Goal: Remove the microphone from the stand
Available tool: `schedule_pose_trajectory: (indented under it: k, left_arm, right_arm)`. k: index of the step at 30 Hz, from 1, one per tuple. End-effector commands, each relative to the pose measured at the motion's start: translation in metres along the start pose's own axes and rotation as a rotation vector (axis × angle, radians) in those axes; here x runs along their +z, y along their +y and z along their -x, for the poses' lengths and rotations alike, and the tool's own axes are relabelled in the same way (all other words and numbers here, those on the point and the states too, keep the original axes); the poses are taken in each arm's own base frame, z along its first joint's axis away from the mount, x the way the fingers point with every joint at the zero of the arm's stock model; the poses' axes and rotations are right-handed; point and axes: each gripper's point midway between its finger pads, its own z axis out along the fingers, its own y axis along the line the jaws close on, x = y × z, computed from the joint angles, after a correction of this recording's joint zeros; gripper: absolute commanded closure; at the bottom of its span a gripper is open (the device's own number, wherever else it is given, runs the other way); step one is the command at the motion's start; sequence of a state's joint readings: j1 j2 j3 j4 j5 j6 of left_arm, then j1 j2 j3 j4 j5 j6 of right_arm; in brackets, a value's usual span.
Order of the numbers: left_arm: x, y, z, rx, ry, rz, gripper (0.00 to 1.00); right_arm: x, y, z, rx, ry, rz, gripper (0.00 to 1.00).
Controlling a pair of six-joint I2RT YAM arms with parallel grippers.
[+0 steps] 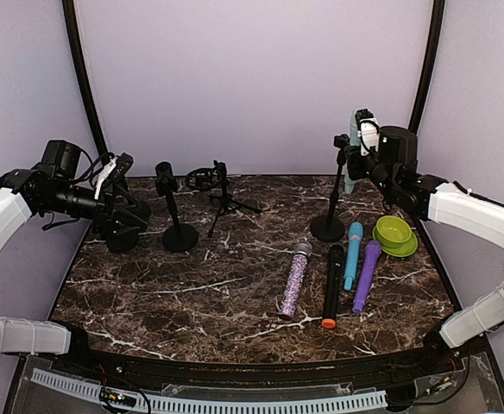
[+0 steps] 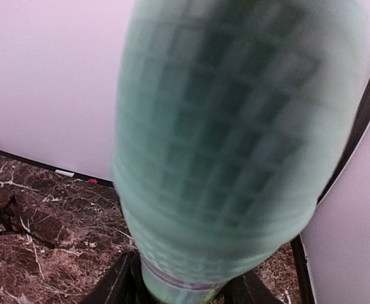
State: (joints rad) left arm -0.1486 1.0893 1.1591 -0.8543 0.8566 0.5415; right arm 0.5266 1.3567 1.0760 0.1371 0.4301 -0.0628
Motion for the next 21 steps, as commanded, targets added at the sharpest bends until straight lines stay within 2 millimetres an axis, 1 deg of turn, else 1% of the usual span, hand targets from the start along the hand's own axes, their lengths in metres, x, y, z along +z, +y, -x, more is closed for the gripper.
schedule_pose_trajectory:
  k: [1, 2, 3, 4, 6, 10, 13, 17, 20, 21]
  left_arm:
    - [-0.009, -0.006, 0.012, 0.025, -0.033, 0.008, 0.07]
    - [-0.009, -0.007, 0.012, 0.026, -0.034, 0.007, 0.07]
    - [-0.01, -0.006, 0.012, 0.026, -0.035, 0.008, 0.07]
    - [-0.01, -0.007, 0.012, 0.028, -0.036, 0.008, 0.07]
    - [-0.01, -0.007, 0.011, 0.027, -0.034, 0.01, 0.07]
    - [-0.01, -0.007, 0.01, 0.023, -0.032, 0.014, 0.07]
    - [-0.011, -0.008, 0.01, 0.023, -0.033, 0.018, 0.07]
    - [-0.013, -0.01, 0.01, 0.03, -0.035, 0.019, 0.07]
    - [-0.015, -0.012, 0.012, 0.036, -0.04, 0.018, 0.07]
    - [-0.015, -0.014, 0.012, 0.037, -0.041, 0.014, 0.07]
  right_arm:
    - [0.001, -0.004, 0.043, 0.01, -0.124, 0.005, 0.62]
    - [0.002, -0.003, 0.049, 0.009, -0.142, 0.008, 0.64]
    - [0.004, -0.002, 0.049, 0.005, -0.147, 0.01, 0.67]
    - [0.004, -0.002, 0.061, 0.012, -0.171, 0.009, 0.7]
    - [0.007, -0.002, 0.074, 0.016, -0.201, 0.007, 0.73]
    - [0.011, 0.003, 0.104, 0.057, -0.26, 0.036, 0.75]
    - [0.007, 0.013, 0.129, 0.101, -0.313, 0.089, 0.76]
    - [-0.005, 0.045, 0.151, 0.105, -0.349, 0.176, 0.77]
    - [-0.018, 0.076, 0.158, 0.098, -0.355, 0.255, 0.77]
    - [-0.025, 0.089, 0.159, 0.1, -0.355, 0.293, 0.78]
